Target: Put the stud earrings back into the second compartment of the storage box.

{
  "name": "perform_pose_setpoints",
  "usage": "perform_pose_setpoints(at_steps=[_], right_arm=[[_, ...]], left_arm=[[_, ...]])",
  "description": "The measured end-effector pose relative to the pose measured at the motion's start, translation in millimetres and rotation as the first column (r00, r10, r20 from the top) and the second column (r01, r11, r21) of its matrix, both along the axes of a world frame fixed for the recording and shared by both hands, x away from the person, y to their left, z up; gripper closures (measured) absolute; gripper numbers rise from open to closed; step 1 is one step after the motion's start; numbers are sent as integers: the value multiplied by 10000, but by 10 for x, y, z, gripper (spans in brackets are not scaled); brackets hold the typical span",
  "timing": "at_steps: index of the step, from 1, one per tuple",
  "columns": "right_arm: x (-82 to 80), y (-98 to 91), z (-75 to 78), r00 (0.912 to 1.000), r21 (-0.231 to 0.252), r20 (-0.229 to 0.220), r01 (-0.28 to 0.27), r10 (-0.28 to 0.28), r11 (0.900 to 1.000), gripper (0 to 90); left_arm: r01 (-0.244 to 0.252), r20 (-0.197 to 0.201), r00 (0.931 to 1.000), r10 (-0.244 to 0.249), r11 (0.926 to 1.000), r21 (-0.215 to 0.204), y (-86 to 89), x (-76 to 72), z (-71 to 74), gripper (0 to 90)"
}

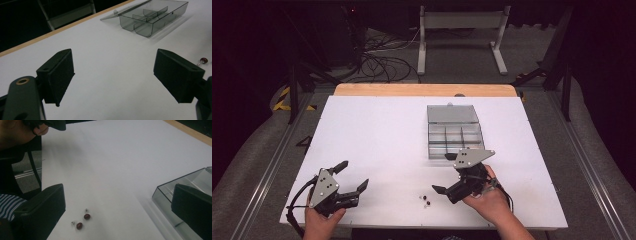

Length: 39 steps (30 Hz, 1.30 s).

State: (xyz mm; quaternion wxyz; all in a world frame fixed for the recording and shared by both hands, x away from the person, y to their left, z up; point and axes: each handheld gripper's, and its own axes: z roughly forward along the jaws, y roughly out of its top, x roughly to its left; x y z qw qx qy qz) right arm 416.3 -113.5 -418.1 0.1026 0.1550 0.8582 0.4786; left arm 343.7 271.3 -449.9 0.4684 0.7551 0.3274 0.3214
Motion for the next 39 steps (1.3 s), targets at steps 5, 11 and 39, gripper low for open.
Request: perform_pose_setpoints(at_steps=[5,11,39], right_arm=[[-1,57,14,9948,-297,-1000,-222,191,9993,51],[-69,143,59,9937,-752,-1067,-423,342,9963,156],[-39,733,-240,9805,-3887,-1951,-982,223,9161,411]], left_arm=[[-8,-32,10000,8,10000,29,8,10,-4,172],[-1,-18,10000,1,10000,89,2,10,-3,172],[85,-102,9999,-83,9997,217,-11,15,-12,173]])
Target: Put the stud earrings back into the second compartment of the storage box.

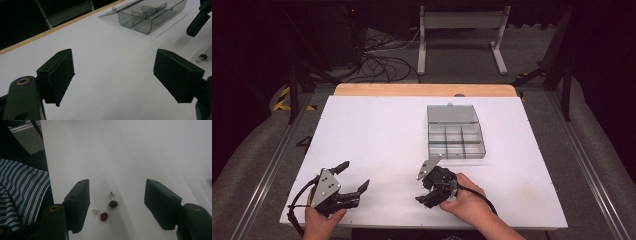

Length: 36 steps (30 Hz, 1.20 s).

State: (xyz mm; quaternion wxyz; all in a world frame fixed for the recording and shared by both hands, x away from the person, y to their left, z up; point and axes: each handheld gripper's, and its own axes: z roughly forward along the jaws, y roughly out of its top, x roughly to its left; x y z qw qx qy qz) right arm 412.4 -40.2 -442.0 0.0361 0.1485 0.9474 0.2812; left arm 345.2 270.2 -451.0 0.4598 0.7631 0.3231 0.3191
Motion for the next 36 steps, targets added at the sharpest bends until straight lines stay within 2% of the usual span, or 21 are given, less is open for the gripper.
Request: perform_pose_setpoints(at_steps=[2,7,12,15,17,20,22,36], right_arm=[[2,17,-20,10000,-103,-27,-25,25,9999,423],[-10,100,-104,9997,-799,-159,-204,192,9966,487],[-22,140,-148,9995,-1096,-212,-272,250,9936,535],[-32,168,-175,9996,-1268,-203,-210,186,9917,574],[-27,181,-188,9996,-1394,-152,-252,233,9899,614],[-30,194,-195,9999,-1557,-65,-127,119,9877,743],[-28,202,-204,9999,-1757,-30,-124,120,9844,789],[-42,205,-210,9999,-1720,10,-131,135,9850,797]], left_arm=[[4,-5,10000,-4,10000,-12,4,1,0,174],[-7,-23,10000,7,10000,-35,5,3,-1,174],[6,-81,10000,-6,10000,-99,-5,4,-6,173],[36,-27,10000,-36,10000,40,-12,2,-1,173],[43,-50,10000,-43,10000,43,-13,3,-3,173],[35,-84,10000,-35,10000,-18,-5,4,-5,173],[2,-43,10000,-2,10000,-21,2,6,-3,173],[16,-52,10000,-16,10000,-15,-4,2,-3,173]])
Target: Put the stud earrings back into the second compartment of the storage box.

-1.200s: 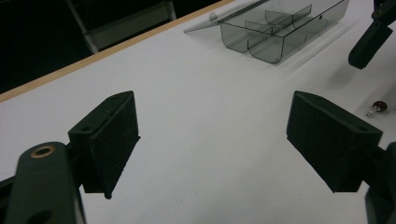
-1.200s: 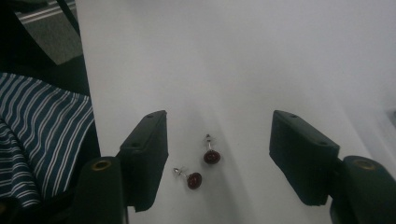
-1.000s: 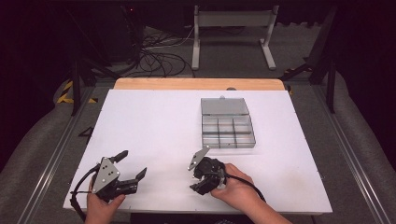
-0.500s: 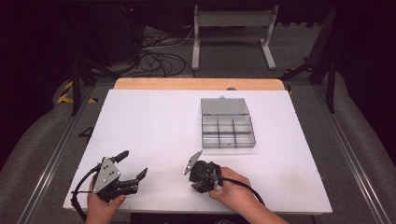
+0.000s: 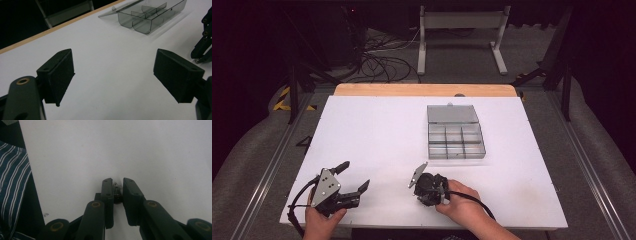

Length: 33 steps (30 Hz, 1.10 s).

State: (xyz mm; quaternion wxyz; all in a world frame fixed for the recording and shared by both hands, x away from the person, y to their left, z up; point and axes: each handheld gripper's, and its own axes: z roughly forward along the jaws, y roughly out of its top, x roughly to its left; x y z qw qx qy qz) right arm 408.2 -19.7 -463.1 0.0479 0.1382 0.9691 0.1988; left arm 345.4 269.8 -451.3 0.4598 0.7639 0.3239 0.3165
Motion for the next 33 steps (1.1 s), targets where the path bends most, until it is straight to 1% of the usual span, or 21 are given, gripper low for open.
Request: perform_pose_setpoints(at_steps=[3,4,7,8,9,10,12,13,14,17,22,25,28,30,33], right_arm=[[1,-12,15,9999,25,104,18,-18,10000,797],[17,-35,48,9999,273,70,138,-140,9995,797],[37,-60,86,9998,400,172,129,-136,9991,797],[41,-69,110,9996,423,193,213,-221,9989,797],[66,-99,165,9993,547,291,197,-214,9983,797],[66,-99,165,9993,547,291,197,-214,9983,797],[93,-140,242,9987,777,340,356,-384,9963,796],[128,-189,320,9983,991,354,434,-471,9941,796],[128,-189,320,9983,991,354,434,-471,9941,796],[169,-252,410,9971,1300,409,587,-645,9898,796],[232,-342,523,9941,1629,511,857,-952,9829,796],[257,-377,569,9930,1830,464,986,-1088,9782,796],[284,-403,613,9897,2000,557,1180,-1316,9727,796],[298,-419,638,9891,2095,545,1227,-1369,9701,796],[331,-451,672,9879,2358,521,1300,-1461,9631,795]], left_arm=[[-15,39,10000,15,10000,14,3,0,2,173],[-18,37,10000,18,10000,3,4,0,2,173],[-27,19,10000,27,10000,2,6,3,0,174],[-27,19,10000,27,10000,5,6,3,0,173],[-25,25,10000,25,10000,7,7,3,1,174],[-27,29,10000,27,10000,14,7,2,1,174],[-31,35,10000,31,10000,17,5,1,1,174],[-30,31,10000,30,10000,17,3,1,1,173],[-32,4,10000,32,10000,-20,0,1,-2,173],[-9,-1,10000,9,10000,27,-1,2,-2,173],[-13,-7,10000,13,10000,25,1,2,-1,174],[-14,-6,10000,14,10000,31,0,2,-2,174],[-6,-6,10000,6,10000,32,-1,2,-2,174],[-3,-29,10000,3,10000,11,0,-1,-2,173],[-12,-43,10000,12,10000,-27,1,1,-4,174]])
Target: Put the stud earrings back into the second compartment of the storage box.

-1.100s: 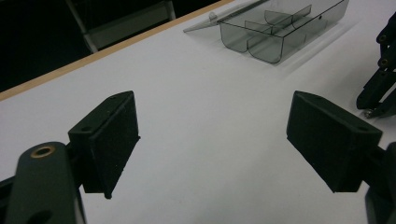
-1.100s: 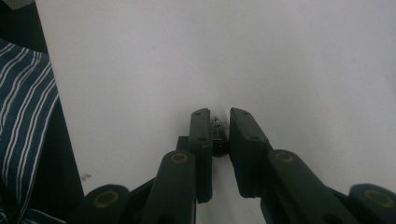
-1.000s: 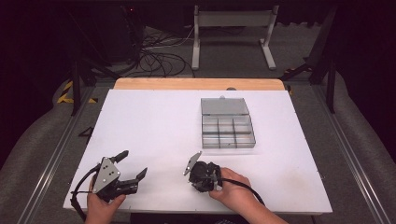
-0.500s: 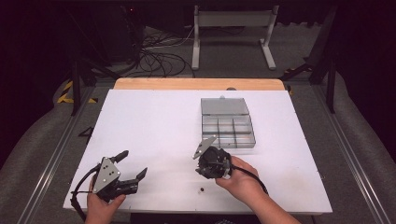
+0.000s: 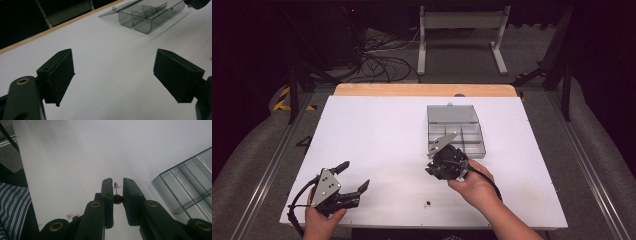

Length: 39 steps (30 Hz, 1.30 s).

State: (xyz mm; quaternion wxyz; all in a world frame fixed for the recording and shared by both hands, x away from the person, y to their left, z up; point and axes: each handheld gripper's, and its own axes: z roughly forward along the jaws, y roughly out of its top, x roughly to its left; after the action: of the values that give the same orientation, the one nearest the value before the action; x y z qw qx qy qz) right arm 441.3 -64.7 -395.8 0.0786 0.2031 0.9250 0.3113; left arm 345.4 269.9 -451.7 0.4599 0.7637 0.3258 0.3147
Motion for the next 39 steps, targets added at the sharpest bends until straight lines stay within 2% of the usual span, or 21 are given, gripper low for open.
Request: perform_pose_setpoints(at_steps=[5,9,21,22,27,35,36,39], right_arm=[[43,-63,50,9996,554,-29,268,-267,9981,796],[79,-104,86,9987,716,246,430,-449,9965,796],[186,-130,157,9931,256,947,668,-690,9974,796],[202,-130,172,9893,56,1275,715,-716,9974,795],[258,-150,207,9842,-67,1576,826,-806,9966,795],[485,-231,249,9761,-25,1715,1360,-1336,9907,794],[542,-255,233,9743,8,1638,1569,-1549,9876,794],[603,-278,208,9726,-23,1566,1745,-1720,9847,794]], left_arm=[[-1,24,10000,1,10000,36,5,3,1,173],[3,61,10000,-3,10000,89,6,6,3,174],[-16,-19,10000,16,10000,3,5,6,-2,173],[-19,-4,10000,19,10000,5,8,7,-2,174],[-17,-31,10000,17,10000,-26,9,8,-3,174],[-30,7,10000,30,10000,2,13,9,-1,173],[-33,-1,10000,33,10000,-1,12,9,-2,174],[-42,-6,10000,42,10000,-48,10,6,-3,174]])
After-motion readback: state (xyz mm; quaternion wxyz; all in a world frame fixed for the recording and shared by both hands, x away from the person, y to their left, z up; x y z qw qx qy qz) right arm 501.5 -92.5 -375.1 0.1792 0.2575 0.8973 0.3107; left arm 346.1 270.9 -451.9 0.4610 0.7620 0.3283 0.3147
